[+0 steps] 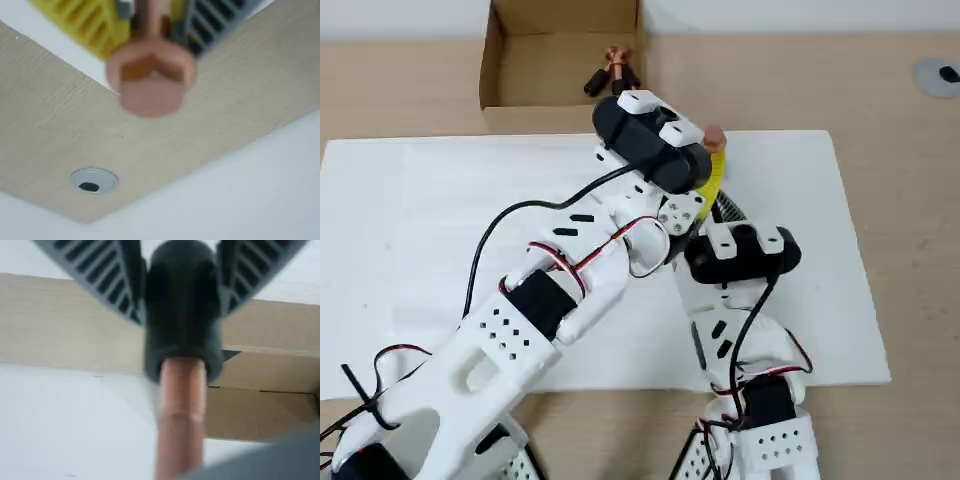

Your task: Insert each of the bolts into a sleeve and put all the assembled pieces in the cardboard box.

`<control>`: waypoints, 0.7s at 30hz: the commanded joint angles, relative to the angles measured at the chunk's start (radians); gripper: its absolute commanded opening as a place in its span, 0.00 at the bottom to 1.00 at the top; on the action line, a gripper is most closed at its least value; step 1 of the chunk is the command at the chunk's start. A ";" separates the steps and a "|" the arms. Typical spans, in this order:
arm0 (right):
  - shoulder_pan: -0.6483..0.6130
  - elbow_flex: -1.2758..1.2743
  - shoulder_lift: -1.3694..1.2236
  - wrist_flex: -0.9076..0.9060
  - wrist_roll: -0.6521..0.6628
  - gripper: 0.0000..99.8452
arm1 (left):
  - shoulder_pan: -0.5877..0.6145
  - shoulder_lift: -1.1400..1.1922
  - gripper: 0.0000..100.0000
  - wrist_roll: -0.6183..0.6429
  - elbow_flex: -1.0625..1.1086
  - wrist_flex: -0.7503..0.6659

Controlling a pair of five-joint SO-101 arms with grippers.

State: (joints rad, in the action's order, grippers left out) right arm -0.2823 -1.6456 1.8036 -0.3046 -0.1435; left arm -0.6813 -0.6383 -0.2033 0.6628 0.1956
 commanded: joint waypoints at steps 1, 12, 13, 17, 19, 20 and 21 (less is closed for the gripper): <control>-0.015 0.059 0.114 0.005 0.011 0.01 | 0.031 -0.016 0.01 -0.011 -0.026 -0.002; -0.015 0.056 0.114 0.003 0.011 0.01 | 0.031 -0.016 0.10 -0.008 0.003 0.000; -0.015 0.056 0.114 0.003 0.011 0.01 | 0.031 -0.016 0.12 -0.008 0.014 0.000; -0.015 0.056 0.114 0.003 0.012 0.01 | 0.031 -0.016 0.15 -0.006 0.028 0.000; -0.015 0.056 0.114 0.003 0.012 0.01 | 0.031 -0.016 0.15 -0.006 0.028 0.000; -0.015 0.056 0.114 0.003 0.012 0.01 | 0.031 -0.016 0.15 -0.006 0.028 0.000; -0.015 0.056 0.114 0.003 0.012 0.01 | 0.031 -0.016 0.15 -0.006 0.028 0.000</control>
State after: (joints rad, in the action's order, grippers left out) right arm -0.2793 -1.6456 1.8036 -0.3046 -0.1389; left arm -0.6613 -0.6383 -0.2079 0.6997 0.1972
